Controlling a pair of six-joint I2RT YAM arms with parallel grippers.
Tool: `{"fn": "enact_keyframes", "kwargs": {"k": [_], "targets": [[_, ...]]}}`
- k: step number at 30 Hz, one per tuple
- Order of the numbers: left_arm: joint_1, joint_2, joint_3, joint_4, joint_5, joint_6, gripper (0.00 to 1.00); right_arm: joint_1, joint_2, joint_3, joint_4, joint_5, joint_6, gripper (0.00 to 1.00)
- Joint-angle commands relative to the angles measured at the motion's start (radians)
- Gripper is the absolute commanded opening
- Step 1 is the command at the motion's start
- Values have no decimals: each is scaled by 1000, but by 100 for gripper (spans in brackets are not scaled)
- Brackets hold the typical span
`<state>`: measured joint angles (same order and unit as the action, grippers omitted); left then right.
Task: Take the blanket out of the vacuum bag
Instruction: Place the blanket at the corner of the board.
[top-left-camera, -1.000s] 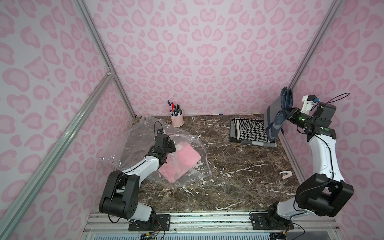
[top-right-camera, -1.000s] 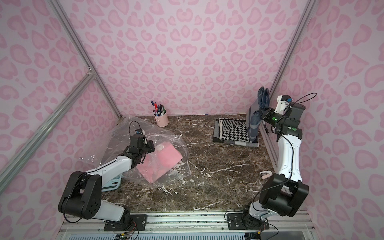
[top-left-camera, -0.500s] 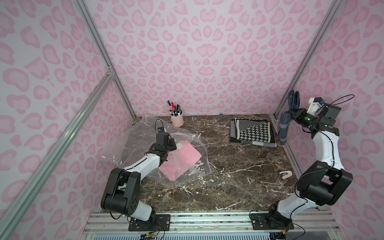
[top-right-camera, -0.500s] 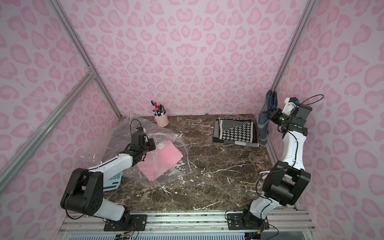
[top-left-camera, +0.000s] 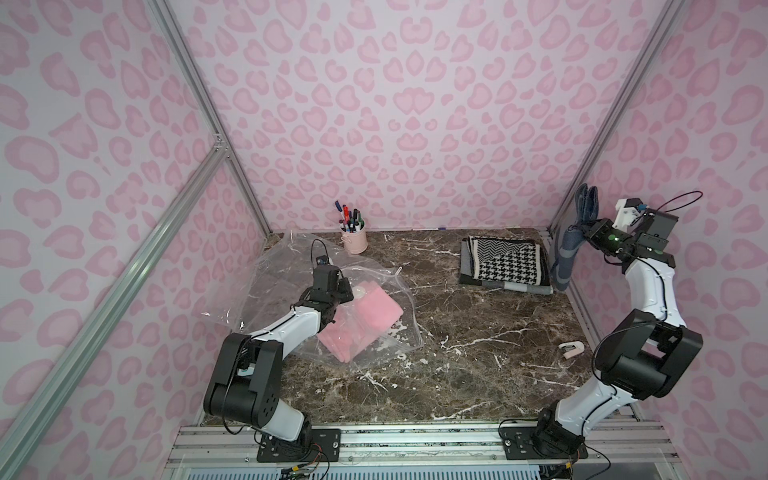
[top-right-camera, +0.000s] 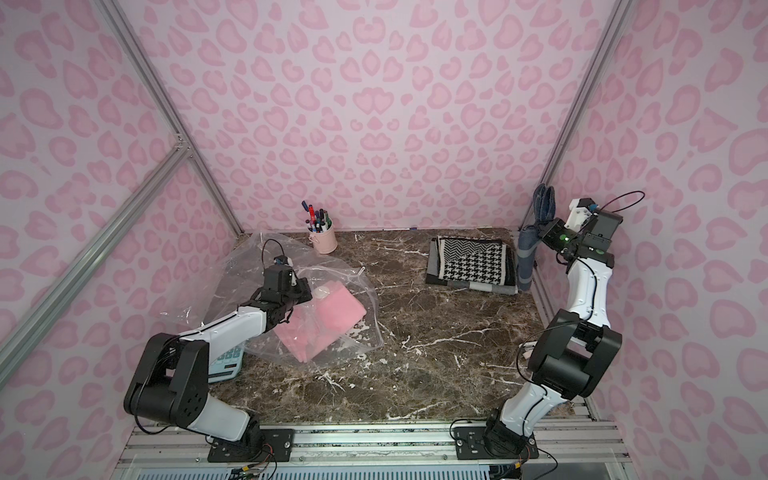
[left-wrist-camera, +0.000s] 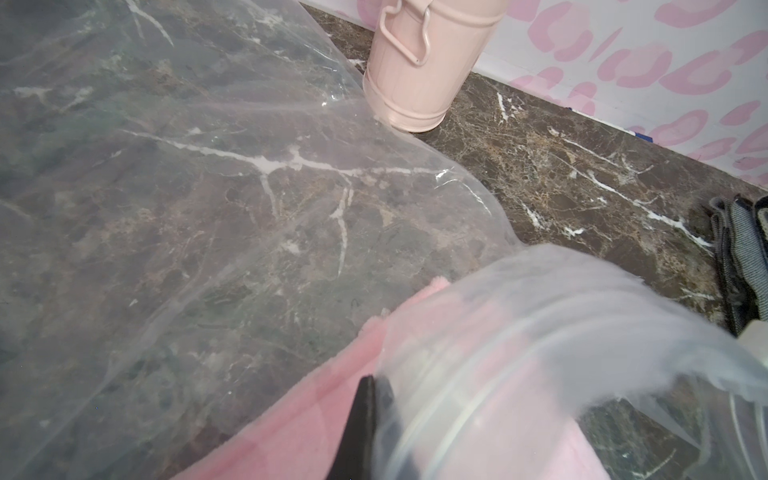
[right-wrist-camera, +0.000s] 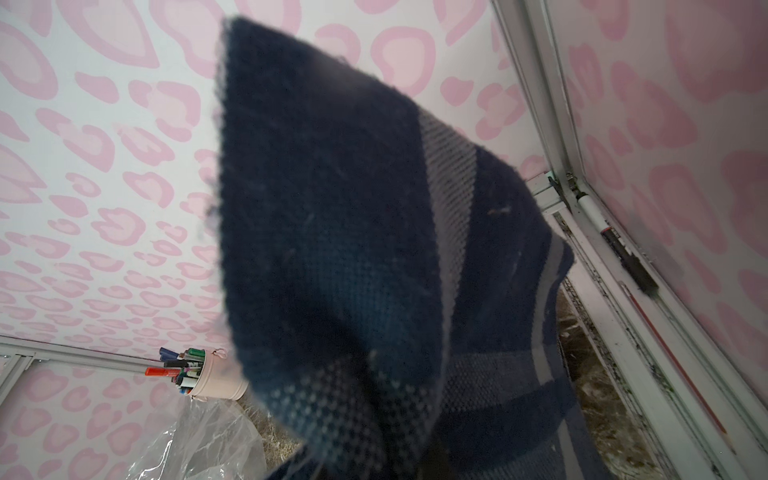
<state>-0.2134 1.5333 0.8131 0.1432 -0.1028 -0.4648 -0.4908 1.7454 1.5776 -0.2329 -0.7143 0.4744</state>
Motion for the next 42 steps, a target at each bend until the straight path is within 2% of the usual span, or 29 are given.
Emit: {"fn": "enact_keyframes", "kwargs": {"k": [1,18,33,42], "targets": [[0,2,-2,11,5,9,4,1,12,10,53,-11,0,0],[-1,-2,-23,28,11,3,4,31,63,13,70,-12,-1,0],[-1,-10,-25,21,1,11,4,128,150,116,61,21,2,0],[1,-16,-20,15,-1,12,4,182,170,91,58,26,-12,0]]}}
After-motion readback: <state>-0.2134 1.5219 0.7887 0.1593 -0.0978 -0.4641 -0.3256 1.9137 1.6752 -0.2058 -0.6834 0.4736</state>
